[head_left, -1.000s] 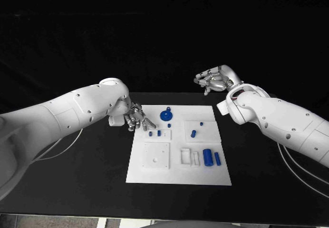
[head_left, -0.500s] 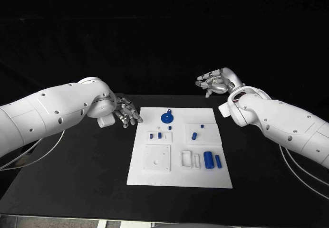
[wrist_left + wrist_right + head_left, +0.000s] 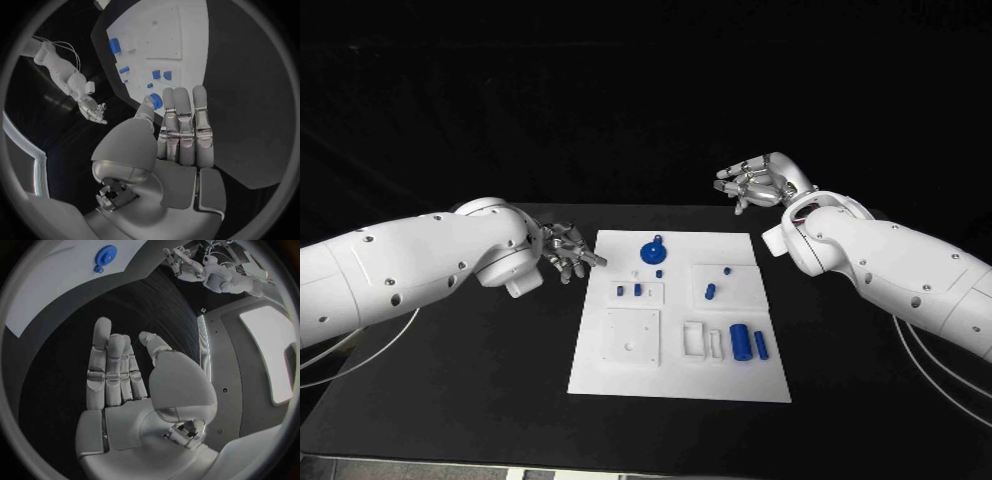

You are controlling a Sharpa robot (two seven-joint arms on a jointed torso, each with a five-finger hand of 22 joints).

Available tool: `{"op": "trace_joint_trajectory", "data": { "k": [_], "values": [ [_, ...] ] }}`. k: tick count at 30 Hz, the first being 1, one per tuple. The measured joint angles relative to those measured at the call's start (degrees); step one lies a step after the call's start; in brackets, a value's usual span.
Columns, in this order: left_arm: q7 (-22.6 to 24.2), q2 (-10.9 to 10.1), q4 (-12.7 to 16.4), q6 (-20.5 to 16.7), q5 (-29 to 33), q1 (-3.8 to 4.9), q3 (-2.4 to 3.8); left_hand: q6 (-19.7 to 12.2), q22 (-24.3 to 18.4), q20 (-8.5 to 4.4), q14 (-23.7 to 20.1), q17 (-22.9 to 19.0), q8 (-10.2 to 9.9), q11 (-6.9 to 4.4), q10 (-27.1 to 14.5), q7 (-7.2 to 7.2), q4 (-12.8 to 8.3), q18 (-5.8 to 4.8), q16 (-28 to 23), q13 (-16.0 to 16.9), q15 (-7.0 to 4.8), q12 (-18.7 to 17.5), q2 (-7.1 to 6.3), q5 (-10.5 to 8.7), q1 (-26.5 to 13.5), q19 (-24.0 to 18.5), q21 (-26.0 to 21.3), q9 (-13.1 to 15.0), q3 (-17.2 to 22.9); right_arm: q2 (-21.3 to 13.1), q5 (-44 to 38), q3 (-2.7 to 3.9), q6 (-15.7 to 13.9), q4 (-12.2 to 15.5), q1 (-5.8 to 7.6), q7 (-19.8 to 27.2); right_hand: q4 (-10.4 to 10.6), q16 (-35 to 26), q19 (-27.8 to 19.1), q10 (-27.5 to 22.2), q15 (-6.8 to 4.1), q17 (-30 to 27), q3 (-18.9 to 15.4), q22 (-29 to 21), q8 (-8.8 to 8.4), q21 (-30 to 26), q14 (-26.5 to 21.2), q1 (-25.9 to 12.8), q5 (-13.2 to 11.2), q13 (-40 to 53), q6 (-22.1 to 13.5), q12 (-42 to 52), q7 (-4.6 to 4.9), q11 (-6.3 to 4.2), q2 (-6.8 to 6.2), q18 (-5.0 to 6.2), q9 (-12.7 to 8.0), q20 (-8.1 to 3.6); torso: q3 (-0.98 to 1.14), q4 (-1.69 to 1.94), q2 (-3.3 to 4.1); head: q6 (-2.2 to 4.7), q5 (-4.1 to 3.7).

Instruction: Assemble the parts on the task board

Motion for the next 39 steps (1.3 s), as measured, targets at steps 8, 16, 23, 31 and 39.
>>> {"op": "trace_joint_trajectory", "data": {
  "k": [8,16,23,31,39],
  "values": [
    [0.93,-0.62,4.00,-9.24,-6.33,-2.13,-1.34,0.84,-0.35,-0.25,0.84,1.47,-0.46,-0.17,0.97,-0.27,2.56,-0.01,-0.26,-0.08,-0.16,-1.14,-2.28,1.13,0.08,1.06,-0.63,-1.05,1.04,-0.25,0.00,0.00,0.00,0.12,-0.25,0.00,0.00,0.00,0.00,0.00,0.00,0.00,0.00,0.00,0.00,0.00,0.00,0.00,0.00,0.00,0.01,0.00,-0.01,0.00,0.00,0.00,0.00,0.00,0.00,0.00,-0.02,0.41,0.12],
    [0.54,0.60,4.25,-13.08,-11.05,-4.27,-1.56,2.13,2.49,-0.71,1.86,3.55,0.66,-0.82,2.36,-0.94,4.06,0.00,2.08,1.40,-0.84,0.37,-3.13,1.55,-0.45,1.94,0.83,0.08,2.07,-0.40,0.00,0.00,-0.01,0.19,-0.47,0.00,-0.16,0.00,0.00,0.00,0.00,0.01,0.63,0.11,0.00,0.00,0.00,0.00,0.00,0.00,0.03,0.00,-0.03,0.00,0.00,0.00,0.01,0.00,0.02,-0.15,0.10,0.68,0.17],
    [-0.17,1.99,3.73,-13.43,-12.59,-4.97,-1.58,2.36,5.75,-1.02,2.07,5.05,0.87,-1.07,2.61,-1.17,4.56,0.00,4.76,3.17,-1.05,2.69,-3.44,1.88,-0.76,2.25,2.28,1.20,2.25,-0.42,0.00,0.00,-0.01,0.24,-0.57,-0.01,-0.16,0.00,0.00,0.00,0.00,0.01,0.63,0.11,0.00,0.00,0.00,0.00,0.00,0.01,0.07,0.00,-0.08,0.00,0.00,0.00,0.01,0.00,0.03,-0.15,0.14,0.58,-0.02],
    [-1.32,3.06,2.59,-12.06,-13.45,-5.72,-1.56,3.59,7.54,-1.25,2.13,5.27,1.08,-1.11,2.65,-1.79,4.95,0.00,5.73,3.67,-1.12,3.41,-3.26,1.88,-1.34,2.02,2.69,1.78,2.08,-0.44,-0.01,0.00,0.00,0.30,-0.60,-0.01,-0.16,0.00,0.00,0.00,0.00,0.01,0.63,0.10,0.00,0.00,0.00,0.00,0.00,0.01,0.08,0.00,-0.08,0.00,0.00,0.00,0.01,0.00,0.07,-0.15,0.14,0.48,-0.26],
    [-2.15,4.07,1.38,-10.20,-14.01,-6.30,-1.56,5.41,7.91,-1.45,2.26,5.40,1.75,-1.49,3.03,-2.39,5.29,0.00,5.99,3.80,-1.24,3.60,-3.07,1.88,-2.02,2.23,2.95,2.20,2.04,-0.52,-0.01,0.00,0.00,0.33,-0.62,-0.01,-0.16,0.00,0.00,0.00,0.00,0.01,0.63,0.11,0.00,0.00,0.00,0.00,0.00,0.01,0.09,0.00,-0.09,0.00,0.00,0.00,0.01,0.00,0.05,-0.14,0.15,0.42,-0.51]
  ]
}}
